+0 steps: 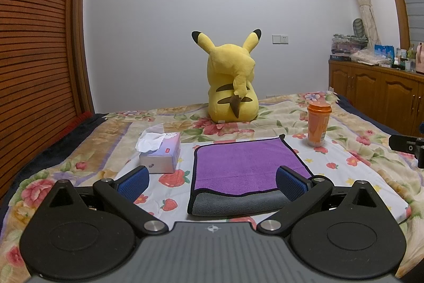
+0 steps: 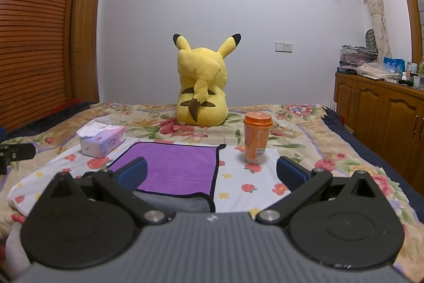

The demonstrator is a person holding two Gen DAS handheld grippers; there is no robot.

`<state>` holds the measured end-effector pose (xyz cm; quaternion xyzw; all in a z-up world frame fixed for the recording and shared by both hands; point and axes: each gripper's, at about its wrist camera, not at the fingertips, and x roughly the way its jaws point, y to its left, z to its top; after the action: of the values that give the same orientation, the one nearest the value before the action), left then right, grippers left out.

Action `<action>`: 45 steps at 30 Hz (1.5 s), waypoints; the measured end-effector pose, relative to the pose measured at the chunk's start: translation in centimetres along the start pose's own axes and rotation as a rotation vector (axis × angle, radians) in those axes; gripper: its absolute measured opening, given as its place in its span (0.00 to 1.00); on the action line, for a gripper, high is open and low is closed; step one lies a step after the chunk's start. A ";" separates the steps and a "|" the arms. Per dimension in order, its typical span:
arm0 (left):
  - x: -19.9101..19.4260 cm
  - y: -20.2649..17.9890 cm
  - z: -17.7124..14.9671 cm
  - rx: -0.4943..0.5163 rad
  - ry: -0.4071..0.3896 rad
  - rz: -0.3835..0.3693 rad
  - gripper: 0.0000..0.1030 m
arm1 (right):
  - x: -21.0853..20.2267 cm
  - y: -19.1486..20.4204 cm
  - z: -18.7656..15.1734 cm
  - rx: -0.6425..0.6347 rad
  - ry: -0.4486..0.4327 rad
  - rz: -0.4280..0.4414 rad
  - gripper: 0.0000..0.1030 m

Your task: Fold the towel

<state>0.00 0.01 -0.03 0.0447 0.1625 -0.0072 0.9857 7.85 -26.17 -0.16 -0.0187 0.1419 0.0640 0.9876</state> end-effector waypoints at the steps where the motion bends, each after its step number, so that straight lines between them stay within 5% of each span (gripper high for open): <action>1: 0.0 0.0 0.0 0.000 0.000 0.000 1.00 | 0.0 0.1 0.0 0.000 0.000 -0.001 1.00; 45: 0.0 0.5 0.1 0.008 -0.001 0.003 1.00 | 0.0 0.0 0.0 0.003 -0.001 -0.001 1.00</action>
<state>0.07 0.47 0.08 0.0486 0.1620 -0.0064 0.9856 7.84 -26.19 -0.17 -0.0173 0.1413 0.0630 0.9878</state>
